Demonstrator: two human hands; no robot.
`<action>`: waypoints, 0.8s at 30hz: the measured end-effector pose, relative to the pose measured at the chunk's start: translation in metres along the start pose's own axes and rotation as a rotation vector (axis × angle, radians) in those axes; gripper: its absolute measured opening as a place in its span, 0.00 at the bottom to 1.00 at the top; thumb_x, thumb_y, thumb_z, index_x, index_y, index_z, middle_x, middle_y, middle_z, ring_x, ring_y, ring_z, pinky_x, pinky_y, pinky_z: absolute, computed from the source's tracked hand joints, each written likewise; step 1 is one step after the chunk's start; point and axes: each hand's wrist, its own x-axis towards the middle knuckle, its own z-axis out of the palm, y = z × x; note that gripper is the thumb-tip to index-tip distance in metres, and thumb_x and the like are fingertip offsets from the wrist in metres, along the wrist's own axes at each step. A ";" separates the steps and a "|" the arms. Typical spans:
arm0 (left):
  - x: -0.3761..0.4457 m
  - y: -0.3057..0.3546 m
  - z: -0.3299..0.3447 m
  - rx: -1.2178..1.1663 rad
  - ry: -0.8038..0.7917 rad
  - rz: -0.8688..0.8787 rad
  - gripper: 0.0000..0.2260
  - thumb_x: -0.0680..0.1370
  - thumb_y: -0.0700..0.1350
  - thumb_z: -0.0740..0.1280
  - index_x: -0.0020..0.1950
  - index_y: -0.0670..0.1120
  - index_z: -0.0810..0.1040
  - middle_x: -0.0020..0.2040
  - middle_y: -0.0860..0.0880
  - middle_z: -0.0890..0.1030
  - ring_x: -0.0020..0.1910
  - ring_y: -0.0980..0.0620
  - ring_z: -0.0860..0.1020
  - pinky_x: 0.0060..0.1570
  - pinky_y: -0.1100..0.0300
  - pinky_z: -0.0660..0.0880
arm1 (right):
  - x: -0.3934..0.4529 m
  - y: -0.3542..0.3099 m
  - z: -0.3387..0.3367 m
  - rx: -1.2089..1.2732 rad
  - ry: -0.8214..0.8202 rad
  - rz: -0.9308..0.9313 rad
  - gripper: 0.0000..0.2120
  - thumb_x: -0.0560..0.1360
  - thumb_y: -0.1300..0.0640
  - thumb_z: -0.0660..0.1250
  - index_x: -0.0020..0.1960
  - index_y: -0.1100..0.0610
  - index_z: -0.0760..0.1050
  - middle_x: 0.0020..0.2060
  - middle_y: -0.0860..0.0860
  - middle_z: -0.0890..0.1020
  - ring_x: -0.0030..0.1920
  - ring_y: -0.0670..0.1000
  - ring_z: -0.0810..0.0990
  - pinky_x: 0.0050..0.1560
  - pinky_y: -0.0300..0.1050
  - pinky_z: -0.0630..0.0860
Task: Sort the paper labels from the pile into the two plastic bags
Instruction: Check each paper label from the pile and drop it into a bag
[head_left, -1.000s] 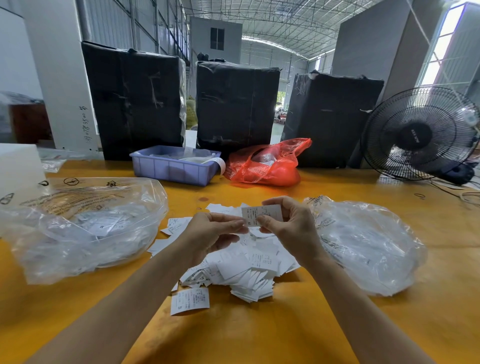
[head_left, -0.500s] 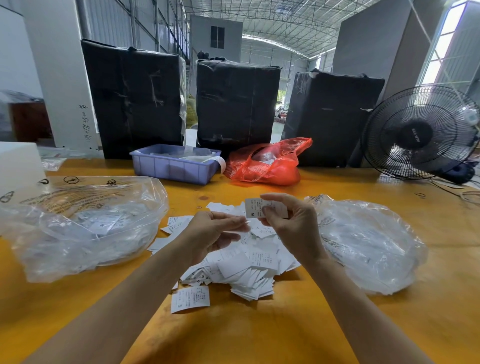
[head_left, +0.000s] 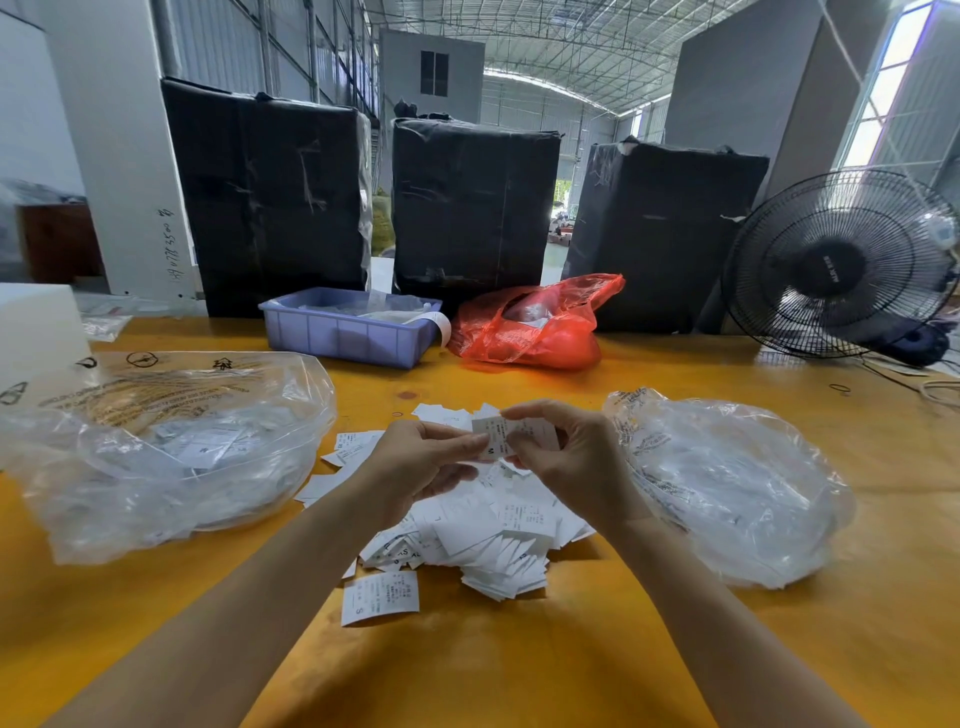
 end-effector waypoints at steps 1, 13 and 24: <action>0.000 0.000 0.000 0.006 0.022 0.005 0.04 0.71 0.41 0.73 0.43 0.42 0.83 0.38 0.46 0.85 0.29 0.57 0.80 0.30 0.67 0.76 | 0.000 0.000 0.000 0.021 -0.028 0.025 0.10 0.71 0.69 0.70 0.52 0.61 0.81 0.45 0.53 0.82 0.42 0.53 0.84 0.38 0.44 0.82; 0.000 -0.004 0.004 0.135 -0.026 0.012 0.06 0.71 0.40 0.73 0.46 0.39 0.83 0.31 0.48 0.82 0.29 0.57 0.79 0.32 0.67 0.75 | 0.002 -0.005 -0.001 0.024 -0.322 0.295 0.15 0.75 0.66 0.67 0.61 0.61 0.73 0.37 0.51 0.76 0.33 0.46 0.76 0.33 0.38 0.74; 0.000 -0.002 0.002 -0.001 0.057 0.036 0.03 0.72 0.43 0.73 0.41 0.43 0.84 0.36 0.49 0.85 0.30 0.59 0.80 0.31 0.68 0.76 | 0.006 -0.004 -0.009 0.117 -0.074 0.305 0.06 0.72 0.65 0.71 0.48 0.66 0.81 0.36 0.59 0.82 0.26 0.48 0.77 0.28 0.36 0.75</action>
